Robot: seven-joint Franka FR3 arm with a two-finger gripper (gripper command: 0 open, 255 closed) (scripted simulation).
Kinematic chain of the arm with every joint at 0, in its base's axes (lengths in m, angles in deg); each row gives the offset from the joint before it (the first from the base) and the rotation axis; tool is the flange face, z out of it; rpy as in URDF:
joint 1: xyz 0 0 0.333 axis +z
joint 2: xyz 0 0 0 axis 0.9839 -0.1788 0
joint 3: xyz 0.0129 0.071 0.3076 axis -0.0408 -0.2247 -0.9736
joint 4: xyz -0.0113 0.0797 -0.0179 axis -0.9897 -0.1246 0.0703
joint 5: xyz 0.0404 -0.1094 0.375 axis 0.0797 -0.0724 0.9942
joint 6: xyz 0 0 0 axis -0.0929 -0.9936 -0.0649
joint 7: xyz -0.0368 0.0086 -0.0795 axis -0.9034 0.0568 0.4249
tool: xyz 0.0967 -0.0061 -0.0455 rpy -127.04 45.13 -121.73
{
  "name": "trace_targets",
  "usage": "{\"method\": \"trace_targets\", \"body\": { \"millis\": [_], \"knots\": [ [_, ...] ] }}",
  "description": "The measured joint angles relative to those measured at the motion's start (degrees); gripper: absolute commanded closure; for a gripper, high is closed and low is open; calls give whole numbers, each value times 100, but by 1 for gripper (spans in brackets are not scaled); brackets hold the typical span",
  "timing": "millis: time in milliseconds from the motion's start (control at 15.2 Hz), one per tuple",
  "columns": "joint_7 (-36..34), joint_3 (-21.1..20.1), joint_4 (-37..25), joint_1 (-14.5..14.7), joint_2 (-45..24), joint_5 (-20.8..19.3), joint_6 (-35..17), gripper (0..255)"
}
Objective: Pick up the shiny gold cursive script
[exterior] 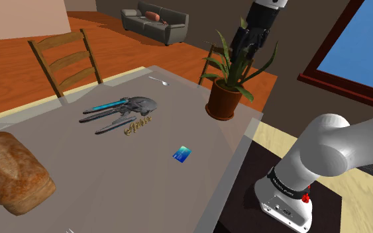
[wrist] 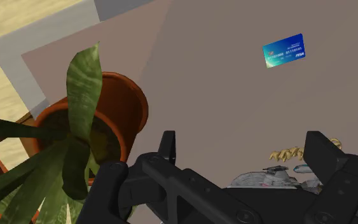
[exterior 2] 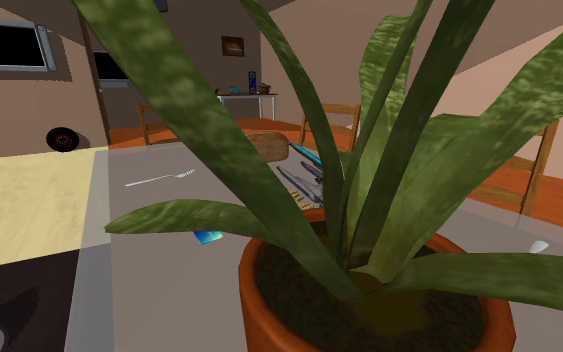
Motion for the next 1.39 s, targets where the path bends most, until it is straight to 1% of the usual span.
{"method": "trace_targets", "body": {
  "millis": [132,330,726,858,1122,1386],
  "knots": [
    [-110,-62,41,-6,-35,34,-73,0],
    [-681,-353,245,-52,-183,192,-414,0],
    [-2032,-1044,595,-182,-860,481,-1429,0],
    [-2466,-1248,545,-256,-1181,517,-1701,0],
    [-3379,-1669,519,-420,-1925,502,-2402,0],
    [-4387,-2073,238,-601,-2802,297,-2959,0]
  ]
}}
